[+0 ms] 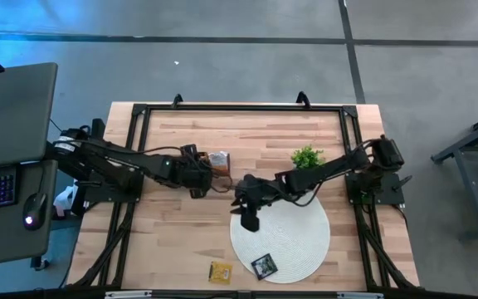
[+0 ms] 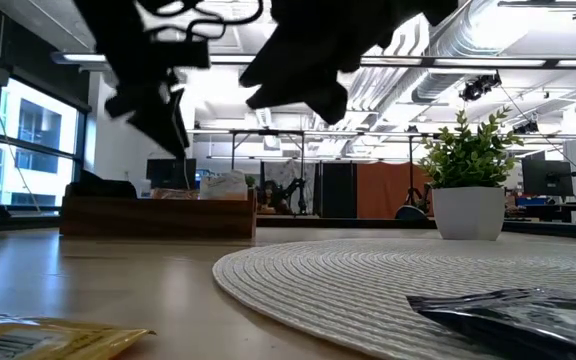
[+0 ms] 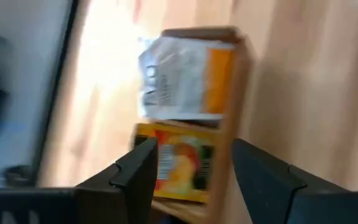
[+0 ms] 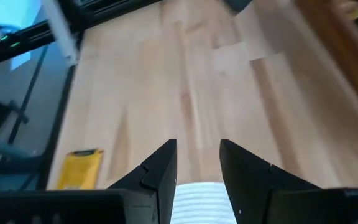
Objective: Pick & Place Tea
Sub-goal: Put the violet tea bag into the left section of the wooden organizer
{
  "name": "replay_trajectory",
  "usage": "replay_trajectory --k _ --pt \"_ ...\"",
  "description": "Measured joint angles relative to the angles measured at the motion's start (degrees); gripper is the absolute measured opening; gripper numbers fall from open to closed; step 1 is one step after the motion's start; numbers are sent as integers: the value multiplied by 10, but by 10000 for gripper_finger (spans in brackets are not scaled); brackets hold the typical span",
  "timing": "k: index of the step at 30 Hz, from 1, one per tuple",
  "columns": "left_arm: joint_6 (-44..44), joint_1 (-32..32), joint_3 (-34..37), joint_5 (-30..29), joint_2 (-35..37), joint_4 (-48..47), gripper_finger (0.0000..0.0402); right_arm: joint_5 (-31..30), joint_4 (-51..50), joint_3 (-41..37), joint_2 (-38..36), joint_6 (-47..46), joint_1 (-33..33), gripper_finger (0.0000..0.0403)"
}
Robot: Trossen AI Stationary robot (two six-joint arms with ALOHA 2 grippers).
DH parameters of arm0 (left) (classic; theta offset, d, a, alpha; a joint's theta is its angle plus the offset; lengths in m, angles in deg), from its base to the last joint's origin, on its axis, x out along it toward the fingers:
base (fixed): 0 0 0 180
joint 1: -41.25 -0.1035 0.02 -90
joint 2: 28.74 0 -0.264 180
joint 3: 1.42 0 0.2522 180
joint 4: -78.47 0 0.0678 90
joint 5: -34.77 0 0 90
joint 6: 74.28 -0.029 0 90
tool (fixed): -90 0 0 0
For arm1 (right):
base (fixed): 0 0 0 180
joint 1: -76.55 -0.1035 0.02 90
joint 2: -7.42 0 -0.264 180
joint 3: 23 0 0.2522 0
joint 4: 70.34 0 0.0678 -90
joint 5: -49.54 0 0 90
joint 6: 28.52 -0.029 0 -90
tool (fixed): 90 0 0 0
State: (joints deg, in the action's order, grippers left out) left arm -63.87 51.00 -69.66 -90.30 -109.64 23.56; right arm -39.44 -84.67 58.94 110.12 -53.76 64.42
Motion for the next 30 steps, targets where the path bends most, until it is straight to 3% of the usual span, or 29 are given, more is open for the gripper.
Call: replay_trajectory --k 3,8,11,16,22,30 --pt "55 0 -31 94 0 1 200 2 -14 0 0 21 -29 119" --pt "105 11 -34 334 1 98 200 -7 -42 0 0 78 -100 119" --pt "105 36 -18 396 -26 181 200 -9 -57 0 5 137 -150 119" --pt "140 86 -14 386 -61 214 200 -45 -85 0 30 113 -218 119" --pt "190 127 -13 334 -83 209 200 -56 -100 0 54 46 -245 125" --pt "260 151 -13 329 -83 212 200 -41 -94 0 98 80 -244 196"
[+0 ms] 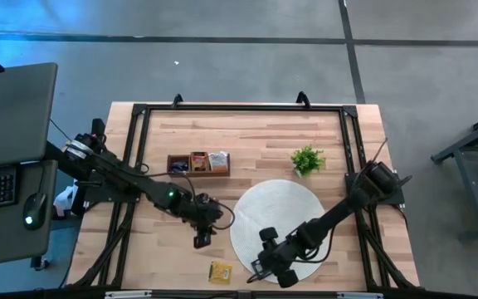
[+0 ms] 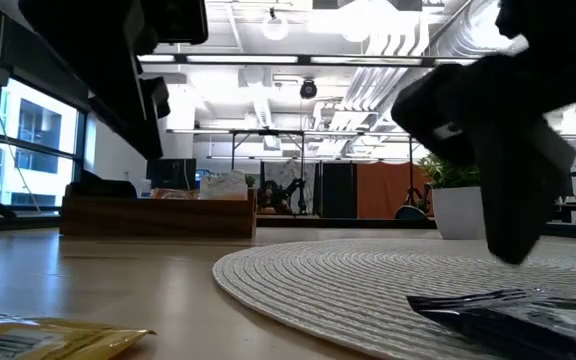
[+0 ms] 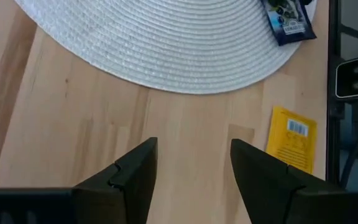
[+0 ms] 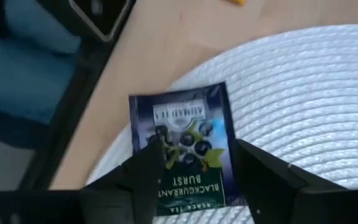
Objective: Pick & Place Tea
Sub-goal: Put the violet tea bag into the left section of the wooden organizer
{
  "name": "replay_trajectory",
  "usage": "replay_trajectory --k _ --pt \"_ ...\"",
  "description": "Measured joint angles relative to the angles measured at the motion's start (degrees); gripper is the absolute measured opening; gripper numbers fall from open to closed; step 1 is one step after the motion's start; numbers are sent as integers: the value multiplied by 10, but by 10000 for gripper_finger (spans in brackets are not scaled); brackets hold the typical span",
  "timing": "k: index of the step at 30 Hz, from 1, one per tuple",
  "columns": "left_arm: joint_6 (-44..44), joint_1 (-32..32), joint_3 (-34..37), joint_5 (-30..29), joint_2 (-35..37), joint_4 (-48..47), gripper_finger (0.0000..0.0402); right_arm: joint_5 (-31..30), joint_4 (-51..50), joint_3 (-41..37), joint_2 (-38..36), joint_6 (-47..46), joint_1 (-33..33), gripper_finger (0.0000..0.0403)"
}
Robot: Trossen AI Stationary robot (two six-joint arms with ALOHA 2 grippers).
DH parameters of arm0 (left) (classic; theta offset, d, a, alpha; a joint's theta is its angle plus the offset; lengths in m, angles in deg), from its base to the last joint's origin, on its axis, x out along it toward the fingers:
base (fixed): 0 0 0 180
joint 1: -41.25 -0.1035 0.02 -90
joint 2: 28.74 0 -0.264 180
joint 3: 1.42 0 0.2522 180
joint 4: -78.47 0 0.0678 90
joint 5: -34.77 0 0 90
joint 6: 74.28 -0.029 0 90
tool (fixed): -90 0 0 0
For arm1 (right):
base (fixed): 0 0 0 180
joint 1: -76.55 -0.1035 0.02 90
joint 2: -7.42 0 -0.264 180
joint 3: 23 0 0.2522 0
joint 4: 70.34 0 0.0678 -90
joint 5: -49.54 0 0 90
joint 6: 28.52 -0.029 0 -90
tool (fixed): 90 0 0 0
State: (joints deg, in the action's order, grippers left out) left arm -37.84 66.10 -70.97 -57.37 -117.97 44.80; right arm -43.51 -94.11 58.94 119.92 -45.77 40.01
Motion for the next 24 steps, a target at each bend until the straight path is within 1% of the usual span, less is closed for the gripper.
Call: replay_trajectory --k 2,4,6,8,10,12,15,17,19,21,22,24 --pt "4 1 0 -2 0 -1 200 1 -3 0 11 17 0 210" --pt "29 -1 0 3 0 -1 200 -6 -4 0 23 25 0 217" --pt "58 -1 0 9 6 -3 200 -4 -13 2 31 24 2 216" --pt "63 -1 0 8 17 -3 200 0 -24 3 38 29 5 202" --pt "63 -1 -1 7 27 -12 200 2 -35 4 40 32 6 175" --pt "63 -1 0 -1 39 -28 200 2 -38 3 40 34 9 138" --pt "59 -1 0 -34 54 -44 200 23 -37 3 38 34 17 78" --pt "59 -1 0 -57 55 -37 200 37 -35 2 32 41 24 37" --pt "59 -1 0 -69 55 -26 200 33 -32 1 24 60 28 12" --pt "59 -1 0 -59 55 -10 200 -4 -35 -1 11 98 28 14" --pt "59 -1 0 -50 55 -3 200 -36 -35 -2 4 127 28 20" --pt "59 -1 0 -34 55 11 200 -118 -28 -2 -10 204 29 31"
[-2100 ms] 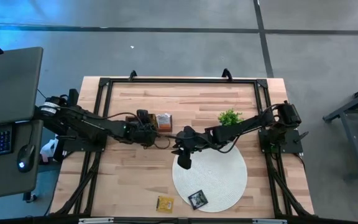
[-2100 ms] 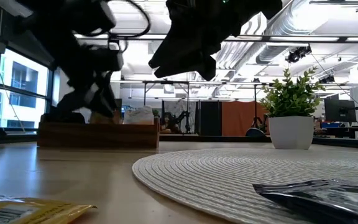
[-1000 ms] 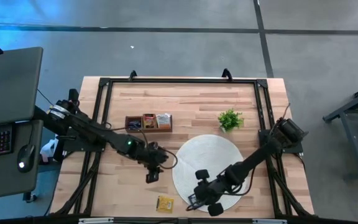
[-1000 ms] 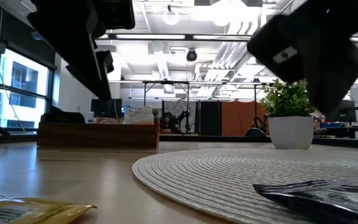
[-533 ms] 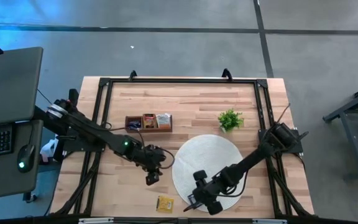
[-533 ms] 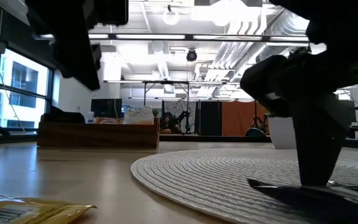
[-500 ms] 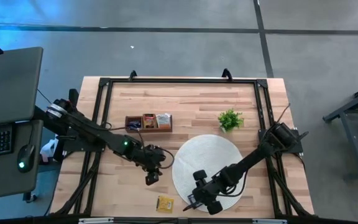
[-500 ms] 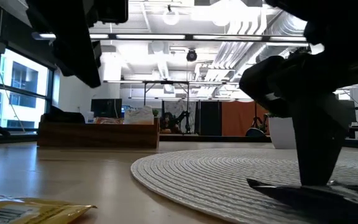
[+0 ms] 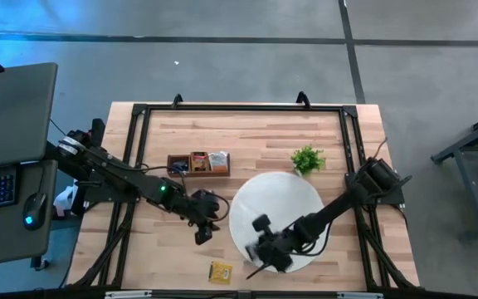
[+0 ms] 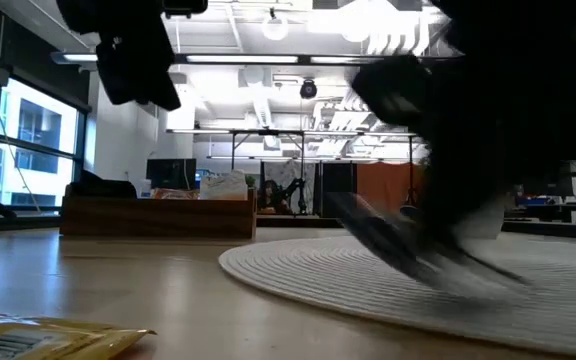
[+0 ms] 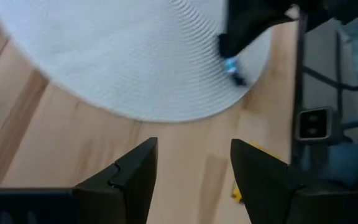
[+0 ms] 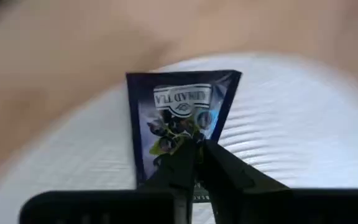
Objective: Pick & Place Tea
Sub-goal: Put the violet tea bag into the left section of the wooden organizer
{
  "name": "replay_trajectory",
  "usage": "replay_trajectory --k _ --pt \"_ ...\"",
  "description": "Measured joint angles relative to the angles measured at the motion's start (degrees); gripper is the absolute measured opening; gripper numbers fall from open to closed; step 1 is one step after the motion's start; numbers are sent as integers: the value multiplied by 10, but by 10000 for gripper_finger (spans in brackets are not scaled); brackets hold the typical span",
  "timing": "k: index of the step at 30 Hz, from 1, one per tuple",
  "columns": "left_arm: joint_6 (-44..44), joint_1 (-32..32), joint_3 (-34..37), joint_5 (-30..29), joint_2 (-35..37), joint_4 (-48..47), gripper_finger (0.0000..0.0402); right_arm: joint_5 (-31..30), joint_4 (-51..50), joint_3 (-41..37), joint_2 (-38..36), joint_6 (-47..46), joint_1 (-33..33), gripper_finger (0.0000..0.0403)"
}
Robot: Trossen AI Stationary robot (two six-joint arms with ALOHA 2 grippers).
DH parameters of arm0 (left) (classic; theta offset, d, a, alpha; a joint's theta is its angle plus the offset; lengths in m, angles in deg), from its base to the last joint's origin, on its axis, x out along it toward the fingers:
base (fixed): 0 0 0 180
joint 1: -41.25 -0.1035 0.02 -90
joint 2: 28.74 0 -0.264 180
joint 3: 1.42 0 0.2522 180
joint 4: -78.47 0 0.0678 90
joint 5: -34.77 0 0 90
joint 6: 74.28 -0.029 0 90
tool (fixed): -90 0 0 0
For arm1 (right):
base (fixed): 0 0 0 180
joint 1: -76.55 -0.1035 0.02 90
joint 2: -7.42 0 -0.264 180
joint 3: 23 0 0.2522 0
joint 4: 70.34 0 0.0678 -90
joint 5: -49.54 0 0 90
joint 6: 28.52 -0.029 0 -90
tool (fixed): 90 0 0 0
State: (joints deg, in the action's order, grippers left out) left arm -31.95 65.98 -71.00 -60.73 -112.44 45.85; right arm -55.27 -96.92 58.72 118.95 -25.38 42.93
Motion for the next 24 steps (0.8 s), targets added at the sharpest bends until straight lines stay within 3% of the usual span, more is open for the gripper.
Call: replay_trajectory --k 4,9,16,24 --pt "0 0 0 0 0 35 200 -142 49 1 -10 220 9 26" --pt "0 -17 0 5 0 55 200 -158 144 1 -8 423 39 6" --pt "-20 -60 0 42 0 51 200 -144 155 1 -9 434 95 17" --pt "-35 -85 0 61 -33 30 197 -149 168 2 -9 438 119 5"
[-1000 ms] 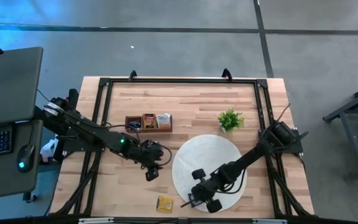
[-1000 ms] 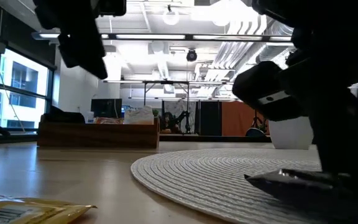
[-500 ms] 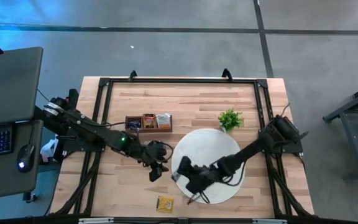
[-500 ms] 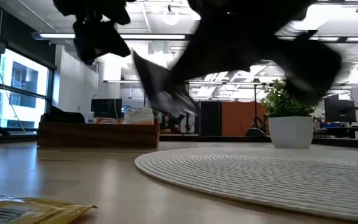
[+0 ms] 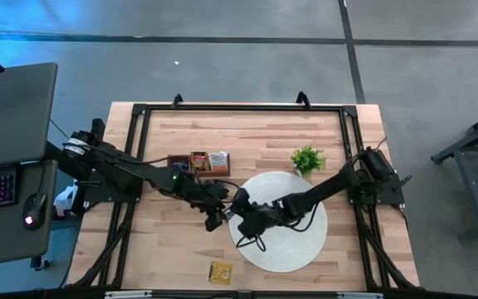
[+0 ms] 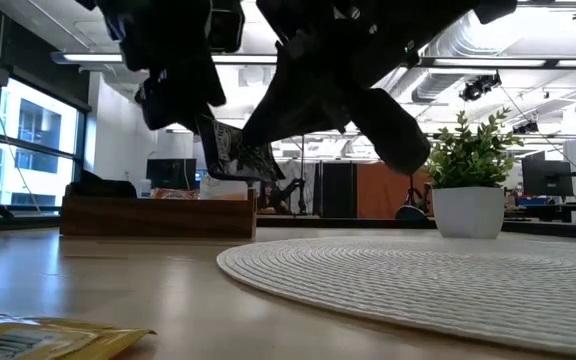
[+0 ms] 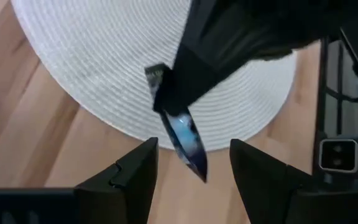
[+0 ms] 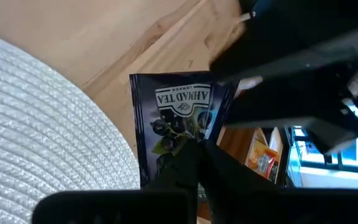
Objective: Pick & Place Tea
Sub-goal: Put the violet tea bag into the left section of the wooden organizer
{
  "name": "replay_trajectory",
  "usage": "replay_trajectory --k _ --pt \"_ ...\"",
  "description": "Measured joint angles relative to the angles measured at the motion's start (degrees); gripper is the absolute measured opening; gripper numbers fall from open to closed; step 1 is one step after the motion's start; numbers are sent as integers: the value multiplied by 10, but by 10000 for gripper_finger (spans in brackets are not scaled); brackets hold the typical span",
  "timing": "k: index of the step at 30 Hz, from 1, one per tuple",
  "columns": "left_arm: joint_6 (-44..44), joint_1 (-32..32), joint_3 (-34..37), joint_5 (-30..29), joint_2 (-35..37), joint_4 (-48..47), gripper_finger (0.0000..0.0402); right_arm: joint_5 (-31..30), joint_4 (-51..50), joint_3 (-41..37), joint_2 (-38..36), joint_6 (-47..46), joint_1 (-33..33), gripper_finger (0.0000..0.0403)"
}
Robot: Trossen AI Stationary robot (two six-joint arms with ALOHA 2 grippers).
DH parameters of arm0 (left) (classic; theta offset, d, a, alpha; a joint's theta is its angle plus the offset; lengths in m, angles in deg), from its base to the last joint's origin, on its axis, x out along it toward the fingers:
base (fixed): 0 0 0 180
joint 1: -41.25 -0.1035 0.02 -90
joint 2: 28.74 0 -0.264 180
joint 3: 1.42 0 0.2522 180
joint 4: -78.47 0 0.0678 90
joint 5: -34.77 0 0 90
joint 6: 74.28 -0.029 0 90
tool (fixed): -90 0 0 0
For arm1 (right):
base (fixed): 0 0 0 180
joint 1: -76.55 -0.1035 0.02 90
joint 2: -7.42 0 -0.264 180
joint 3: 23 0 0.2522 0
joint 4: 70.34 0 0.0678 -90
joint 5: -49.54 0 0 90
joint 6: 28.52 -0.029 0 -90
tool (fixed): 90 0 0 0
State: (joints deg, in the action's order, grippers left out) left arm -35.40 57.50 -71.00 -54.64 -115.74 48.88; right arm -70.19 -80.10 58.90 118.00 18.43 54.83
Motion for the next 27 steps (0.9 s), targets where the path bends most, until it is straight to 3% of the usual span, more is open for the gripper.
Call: replay_trajectory --k 12,22,27 --pt "-26 -29 0 1 -3 -8 127 -14 3 0 0 11 0 4" --pt "-30 -29 0 2 -3 -8 96 -19 6 0 0 11 0 13" --pt "-41 -29 -1 4 -3 -8 58 -26 10 0 0 11 0 5"
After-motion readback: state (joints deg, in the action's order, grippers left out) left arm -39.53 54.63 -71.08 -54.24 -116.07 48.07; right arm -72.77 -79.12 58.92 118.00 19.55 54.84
